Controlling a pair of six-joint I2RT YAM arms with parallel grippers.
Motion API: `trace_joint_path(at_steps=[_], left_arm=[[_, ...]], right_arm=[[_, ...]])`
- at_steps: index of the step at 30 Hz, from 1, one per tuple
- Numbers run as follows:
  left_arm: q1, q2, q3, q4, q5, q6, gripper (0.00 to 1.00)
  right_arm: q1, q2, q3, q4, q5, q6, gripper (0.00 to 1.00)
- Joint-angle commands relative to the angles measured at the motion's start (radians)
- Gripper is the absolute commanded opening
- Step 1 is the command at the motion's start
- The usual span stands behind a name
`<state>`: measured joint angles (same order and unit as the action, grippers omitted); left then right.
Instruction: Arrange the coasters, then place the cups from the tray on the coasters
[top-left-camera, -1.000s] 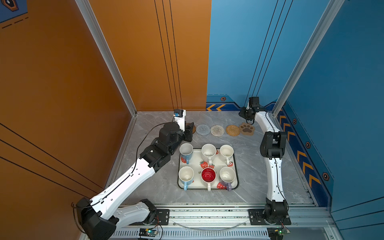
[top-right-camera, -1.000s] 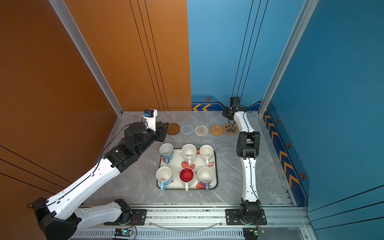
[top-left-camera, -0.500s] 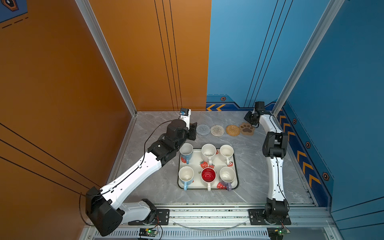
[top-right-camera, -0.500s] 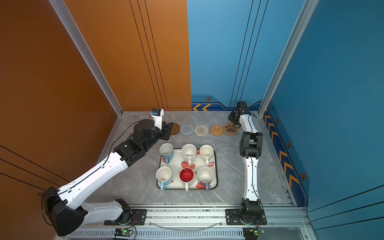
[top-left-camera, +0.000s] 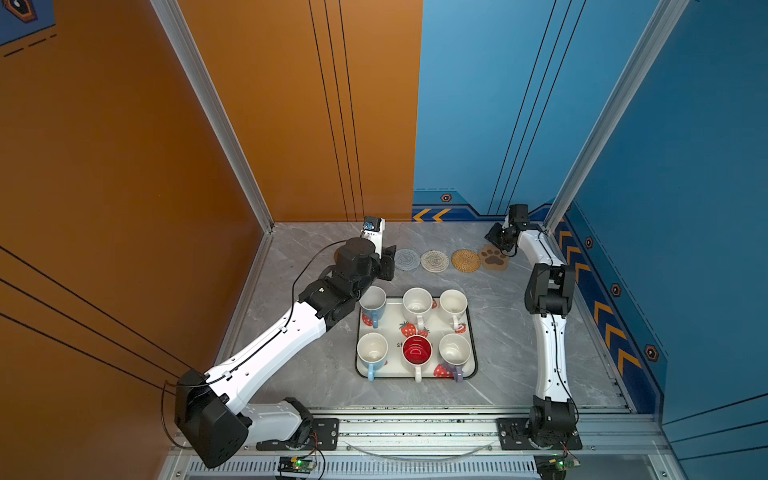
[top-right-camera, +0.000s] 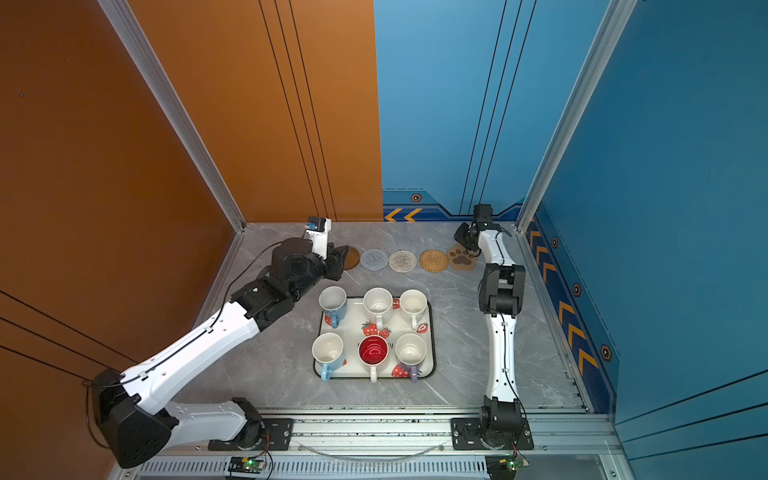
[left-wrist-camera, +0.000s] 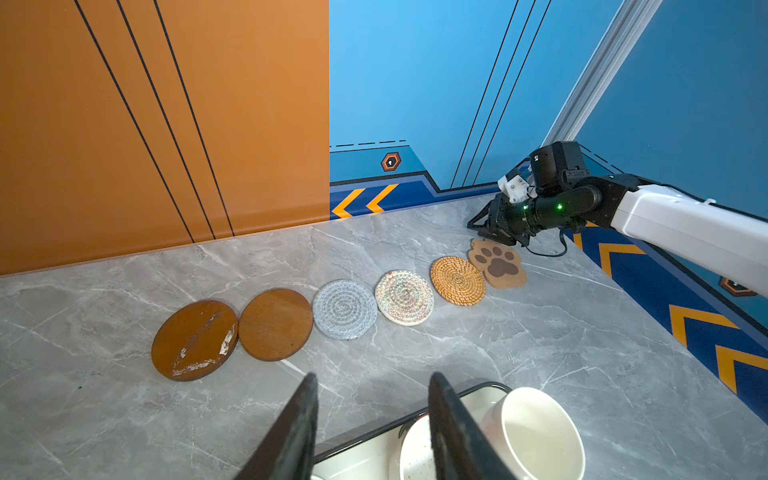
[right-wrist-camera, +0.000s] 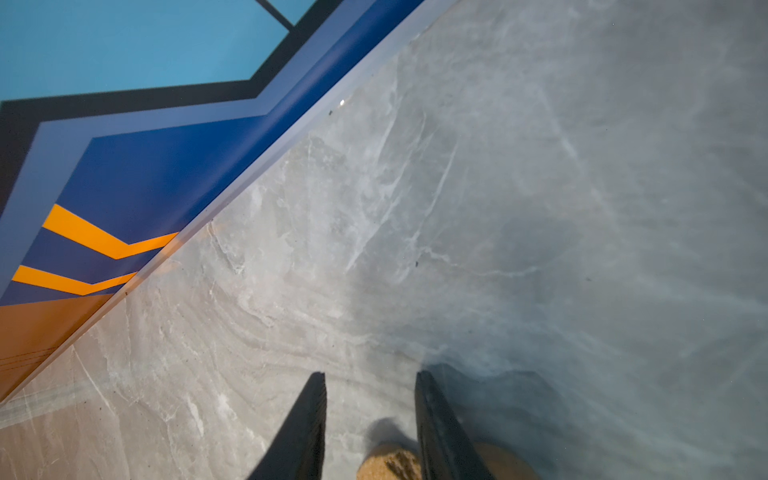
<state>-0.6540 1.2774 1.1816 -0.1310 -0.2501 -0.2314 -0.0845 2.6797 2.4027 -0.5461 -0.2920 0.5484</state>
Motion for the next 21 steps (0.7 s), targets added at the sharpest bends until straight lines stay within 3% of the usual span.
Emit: trace_joint_path(at_steps=[1, 21], left_arm=[[0.001, -0.019, 0.011, -0.013, 0.016, 0.014, 0.45], [-0.004, -0.054, -0.006, -0.013, 0.023, 0.003, 0.45]], right_arm=[[0.006, -0.009, -0.049, -0.047, -0.012, 0.001, 0.34], [-0.012, -0.106, -0.187, -0.068, 0.008, -0.053, 0.33]])
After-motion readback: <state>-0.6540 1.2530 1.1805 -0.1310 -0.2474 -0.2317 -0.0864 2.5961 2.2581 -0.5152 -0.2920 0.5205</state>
